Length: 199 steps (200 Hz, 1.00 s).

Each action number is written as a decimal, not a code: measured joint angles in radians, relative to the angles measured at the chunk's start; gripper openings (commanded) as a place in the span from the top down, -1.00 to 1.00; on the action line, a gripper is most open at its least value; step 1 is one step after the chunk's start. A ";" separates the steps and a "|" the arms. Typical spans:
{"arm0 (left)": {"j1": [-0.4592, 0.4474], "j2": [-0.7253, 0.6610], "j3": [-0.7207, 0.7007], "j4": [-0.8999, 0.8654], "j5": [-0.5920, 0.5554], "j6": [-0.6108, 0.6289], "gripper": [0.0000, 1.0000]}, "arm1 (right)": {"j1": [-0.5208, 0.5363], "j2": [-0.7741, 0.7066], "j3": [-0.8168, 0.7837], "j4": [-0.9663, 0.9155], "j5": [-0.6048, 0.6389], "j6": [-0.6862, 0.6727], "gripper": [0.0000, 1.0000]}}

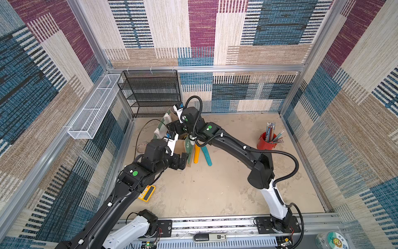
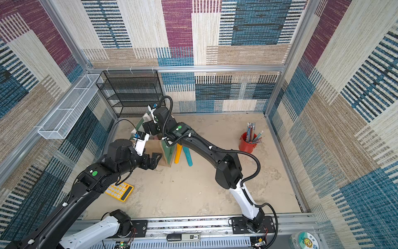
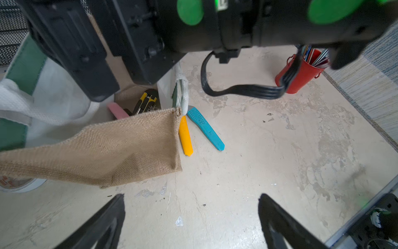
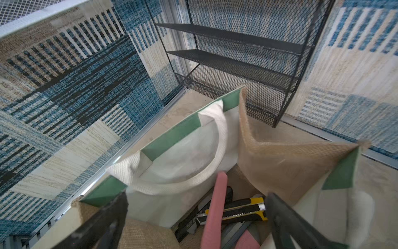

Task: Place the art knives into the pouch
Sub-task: Place the utility knife in the pouch.

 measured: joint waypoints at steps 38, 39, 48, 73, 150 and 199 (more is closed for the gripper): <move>0.000 0.002 -0.002 0.026 0.006 0.000 -0.98 | -0.023 -0.121 -0.137 0.057 0.035 -0.014 -0.99; 0.000 0.002 -0.002 0.027 0.006 0.000 -0.98 | -0.024 -0.124 -0.140 0.059 0.037 -0.014 -0.99; 0.000 0.002 -0.004 0.031 0.007 0.000 -0.98 | -0.029 -0.155 -0.179 0.079 0.050 -0.014 -0.99; 0.000 0.003 -0.006 0.043 0.012 0.000 -0.98 | -0.040 -0.256 -0.299 0.122 0.090 -0.014 -0.99; 0.001 0.082 0.035 0.080 0.086 -0.001 -0.98 | -0.192 -0.595 -0.759 0.293 0.130 0.076 -0.99; 0.000 0.162 0.041 0.134 0.182 -0.048 -0.98 | -0.280 -0.689 -1.020 0.370 0.079 0.142 -0.99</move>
